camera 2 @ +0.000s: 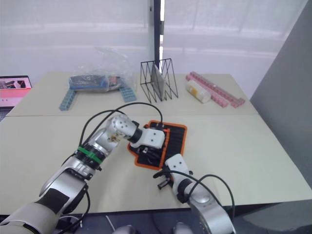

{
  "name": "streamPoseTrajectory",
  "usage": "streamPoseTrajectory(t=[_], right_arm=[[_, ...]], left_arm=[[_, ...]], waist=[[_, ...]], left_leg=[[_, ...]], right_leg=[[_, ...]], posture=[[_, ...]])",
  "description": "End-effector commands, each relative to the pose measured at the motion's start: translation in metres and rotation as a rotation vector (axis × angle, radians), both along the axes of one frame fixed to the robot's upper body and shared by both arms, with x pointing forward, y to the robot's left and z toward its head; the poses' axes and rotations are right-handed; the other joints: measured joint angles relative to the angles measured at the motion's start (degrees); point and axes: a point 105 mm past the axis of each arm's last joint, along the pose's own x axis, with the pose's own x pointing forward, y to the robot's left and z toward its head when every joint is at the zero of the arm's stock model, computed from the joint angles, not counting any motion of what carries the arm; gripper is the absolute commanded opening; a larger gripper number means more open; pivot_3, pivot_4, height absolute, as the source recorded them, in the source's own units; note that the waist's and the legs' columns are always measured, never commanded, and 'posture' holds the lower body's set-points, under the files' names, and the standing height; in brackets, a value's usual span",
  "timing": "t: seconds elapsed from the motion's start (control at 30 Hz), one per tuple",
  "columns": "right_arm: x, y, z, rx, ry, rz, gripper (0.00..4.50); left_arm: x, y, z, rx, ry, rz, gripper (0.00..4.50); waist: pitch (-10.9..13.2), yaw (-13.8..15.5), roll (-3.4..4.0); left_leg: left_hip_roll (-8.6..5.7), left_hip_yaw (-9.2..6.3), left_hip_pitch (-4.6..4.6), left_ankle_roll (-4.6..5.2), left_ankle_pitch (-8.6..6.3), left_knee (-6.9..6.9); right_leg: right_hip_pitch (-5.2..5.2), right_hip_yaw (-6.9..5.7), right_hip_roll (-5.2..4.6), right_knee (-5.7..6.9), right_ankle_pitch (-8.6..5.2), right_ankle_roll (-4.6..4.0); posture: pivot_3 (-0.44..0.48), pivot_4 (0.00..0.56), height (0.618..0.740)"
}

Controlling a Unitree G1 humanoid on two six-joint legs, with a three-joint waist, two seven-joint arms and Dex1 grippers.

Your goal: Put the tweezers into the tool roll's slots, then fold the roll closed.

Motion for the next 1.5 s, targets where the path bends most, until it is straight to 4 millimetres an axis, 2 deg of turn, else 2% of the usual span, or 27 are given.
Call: streamPoseTrajectory(t=[0.03,0.13,0.2,0.3,0.47,0.6,0.8,1.0,1.03,1.13,1.17,1.3,1.43,1.47,1.5], right_arm=[[-0.017,-0.004,-0.045,-0.063,0.197,0.014,0.00],[-0.017,-0.004,-0.045,-0.065,0.195,0.017,0.00],[-0.015,-0.005,-0.044,-0.067,0.191,0.019,0.00],[-0.013,-0.005,-0.043,-0.071,0.183,0.030,0.00],[-0.009,-0.008,-0.040,-0.080,0.172,0.044,0.00],[-0.006,-0.011,-0.038,-0.087,0.164,0.052,0.00],[-0.002,-0.012,-0.031,-0.091,0.139,0.075,0.00],[-0.003,-0.011,0.001,-0.032,0.001,0.090,0.00],[-0.002,-0.013,0.009,-0.011,-0.029,0.077,0.26],[-0.004,-0.018,0.030,0.052,-0.109,0.053,1.08],[-0.004,-0.021,0.038,0.073,-0.134,0.041,1.53],[-0.012,-0.024,0.060,0.130,-0.188,0.044,2.88],[-0.021,-0.010,0.069,0.165,-0.200,0.116,4.24],[-0.020,-0.006,0.070,0.170,-0.204,0.124,4.46],[-0.017,-0.002,0.071,0.176,-0.207,0.128,4.46]], left_arm=[[-0.010,0.014,0.030,-0.084,0.012,0.014,3.61],[-0.014,0.032,0.040,-0.134,0.031,0.079,3.61],[-0.017,0.051,0.044,-0.195,0.065,0.159,3.61],[-0.020,0.084,0.034,-0.273,0.073,0.300,3.61],[-0.029,0.122,0.024,-0.441,0.037,0.494,3.61],[-0.039,0.151,0.010,-0.474,0.020,0.610,3.61],[-0.056,0.157,0.002,-0.533,0.062,0.678,3.61],[-0.073,0.157,-0.002,-0.638,0.095,0.719,3.61],[-0.076,0.158,-0.002,-0.646,0.097,0.729,3.62],[-0.086,0.163,-0.007,-0.643,0.108,0.755,4.31],[-0.088,0.166,-0.008,-0.645,0.111,0.768,4.50],[-0.093,0.176,-0.007,-0.655,0.103,0.804,4.50],[-0.094,0.179,-0.007,-0.658,0.100,0.819,4.50],[-0.095,0.179,-0.007,-0.661,0.100,0.822,4.50],[-0.095,0.180,-0.007,-0.663,0.098,0.825,4.50]], waist=[[0.01,-0.18,0.06],[0.02,-0.13,0.09],[0.03,-0.12,0.09],[0.02,-0.44,0.17],[0.08,-0.02,0.03],[0.17,0.05,0.07],[0.23,0.08,0.13],[0.25,0.09,0.17],[0.26,0.09,0.18],[0.40,0.19,0.36],[0.49,0.21,0.44],[0.68,0.22,0.57],[0.72,0.18,0.63],[0.72,0.17,0.64],[0.74,0.17,0.63]], left_leg=[[0.02,-0.01,0.00,0.01,0.00,-0.01],[0.02,-0.06,0.04,0.02,-0.01,-0.01],[0.02,-0.06,0.04,0.02,-0.01,0.00],[0.03,-0.05,0.13,0.02,-0.01,-0.02],[0.01,-0.06,0.19,0.00,-0.01,-0.01],[0.02,-0.07,0.23,-0.03,0.00,0.00],[0.03,-0.10,0.24,-0.06,0.00,-0.02],[0.01,-0.14,0.22,-0.07,-0.01,-0.10],[0.00,-0.15,0.19,-0.07,-0.01,-0.14],[-0.02,-0.17,0.12,-0.08,-0.06,-0.20],[-0.02,-0.17,0.08,-0.08,-0.06,-0.20],[-0.02,-0.19,0.02,-0.09,-0.06,-0.18],[-0.02,-0.20,0.02,-0.09,-0.06,-0.19],[-0.02,-0.20,0.03,-0.09,-0.06,-0.19],[-0.02,-0.20,0.03,-0.09,-0.06,-0.18]], right_leg=[[0.01,0.02,0.01,0.00,0.00,0.00],[0.03,0.01,0.01,0.02,0.00,0.00],[0.05,0.00,-0.01,0.02,0.00,0.00],[0.05,0.07,0.00,0.02,0.00,0.00],[0.03,-0.02,-0.25,0.34,0.00,-0.01],[0.05,0.00,-0.36,0.38,-0.01,-0.03],[0.02,0.02,-0.72,0.44,-0.01,-0.10],[-0.02,0.00,-1.10,0.45,-0.03,-0.14],[-0.04,-0.03,-1.12,0.44,-0.03,-0.14],[-0.11,-0.06,-1.17,0.39,-0.03,-0.14],[-0.15,-0.06,-1.19,0.39,-0.03,-0.14],[-0.18,-0.08,-1.21,0.37,-0.03,-0.14],[-0.17,-0.11,-1.21,0.34,-0.03,-0.14],[-0.17,-0.11,-1.21,0.34,-0.03,-0.14],[-0.16,-0.12,-1.20,0.33,-0.03,-0.14]], posture=[[0.000,0.150,0.737],[0.000,0.150,0.737],[0.000,0.150,0.737],[0.000,0.150,0.737],[0.000,0.150,0.737],[0.000,0.150,0.737],[0.000,0.150,0.737],[0.000,0.150,0.737],[0.000,0.150,0.737],[0.000,0.150,0.737],[0.000,0.150,0.737],[0.000,0.150,0.737],[0.000,0.150,0.737],[0.000,0.150,0.737],[0.000,0.150,0.737]])
